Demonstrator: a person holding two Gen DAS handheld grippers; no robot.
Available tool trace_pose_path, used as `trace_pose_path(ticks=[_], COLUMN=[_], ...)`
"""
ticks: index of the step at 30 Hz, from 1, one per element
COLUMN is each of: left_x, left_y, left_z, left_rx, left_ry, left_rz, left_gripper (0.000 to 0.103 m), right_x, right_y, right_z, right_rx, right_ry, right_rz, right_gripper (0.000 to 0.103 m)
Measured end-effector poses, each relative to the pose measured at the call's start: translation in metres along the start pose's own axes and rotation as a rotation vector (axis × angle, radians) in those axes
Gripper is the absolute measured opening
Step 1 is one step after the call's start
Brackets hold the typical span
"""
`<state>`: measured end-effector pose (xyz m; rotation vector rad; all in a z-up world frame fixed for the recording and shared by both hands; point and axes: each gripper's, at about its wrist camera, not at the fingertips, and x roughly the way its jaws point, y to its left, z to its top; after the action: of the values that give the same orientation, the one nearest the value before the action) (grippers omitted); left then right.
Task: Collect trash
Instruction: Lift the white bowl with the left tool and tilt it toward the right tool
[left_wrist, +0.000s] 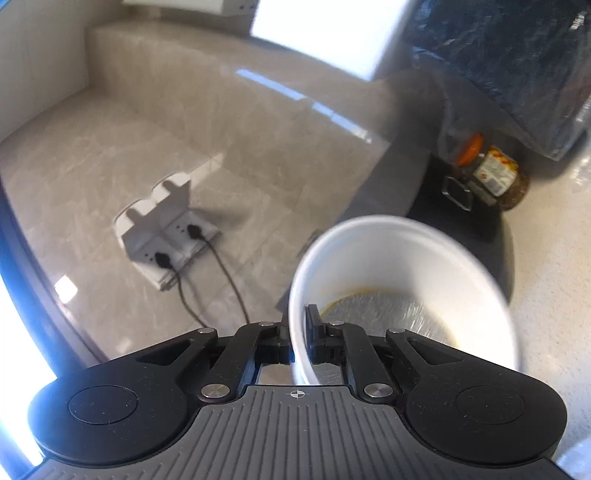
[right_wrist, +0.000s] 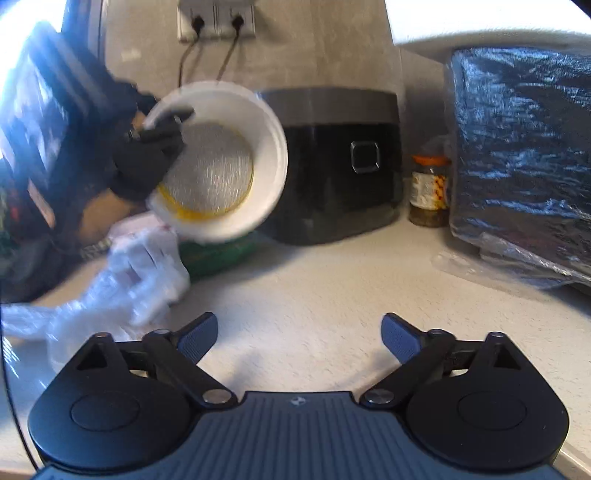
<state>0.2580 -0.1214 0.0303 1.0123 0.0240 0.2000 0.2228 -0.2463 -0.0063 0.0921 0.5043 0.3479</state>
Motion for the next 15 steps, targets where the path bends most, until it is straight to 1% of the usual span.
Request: trace_pose_path(ticks=[1,2,3,4,6,7,9,10,11,14,15], left_x=[-0.002,-0.005,-0.007,-0.006,-0.002,0.001,0.006,0.008,0.010,0.009,0.007], left_y=[0.000,0.001,0.003,0.006,0.015,0.018,0.025,0.029,0.032,0.039,0.040], left_z=[-0.001,-0.005,-0.006,-0.008,-0.015,-0.019,-0.025,-0.027,-0.028,-0.030,-0.029], left_rx=[-0.001,-0.018,-0.052,-0.102,-0.232,-0.294,-0.385,-0.425,-0.461,-0.535,-0.547], left_ry=[0.006,0.018,0.035,0.061,0.147,0.192,0.245,0.259,0.271,0.285,0.285], left_rz=[-0.040,-0.085,-0.142,-0.213,-0.372,-0.433,-0.502,-0.533,-0.561,-0.634,-0.656], left_gripper=[0.011,0.011,0.011,0.010,0.010,0.010,0.010,0.010,0.010,0.010,0.010], right_x=[-0.001,-0.001,0.000,-0.001,-0.004,-0.004,0.001,0.006,0.012,0.026,0.030], right_y=[-0.001,-0.001,-0.002,-0.005,-0.008,-0.007,-0.001,0.003,0.007,0.018,0.019], right_z=[0.002,0.004,0.006,0.008,0.008,0.006,0.002,0.001,-0.001,-0.003,-0.002], right_rx=[0.006,0.012,0.022,0.033,0.012,-0.019,-0.068,-0.083,-0.090,-0.100,-0.101], right_ry=[-0.020,-0.041,-0.059,-0.080,-0.121,-0.125,-0.099,-0.075,-0.057,-0.041,-0.042], right_rz=[0.005,0.006,0.015,0.036,0.119,0.161,0.234,0.259,0.259,0.213,0.198], right_gripper=[0.071,0.061,0.045,0.042,0.042,0.042,0.042,0.042,0.042,0.044,0.052])
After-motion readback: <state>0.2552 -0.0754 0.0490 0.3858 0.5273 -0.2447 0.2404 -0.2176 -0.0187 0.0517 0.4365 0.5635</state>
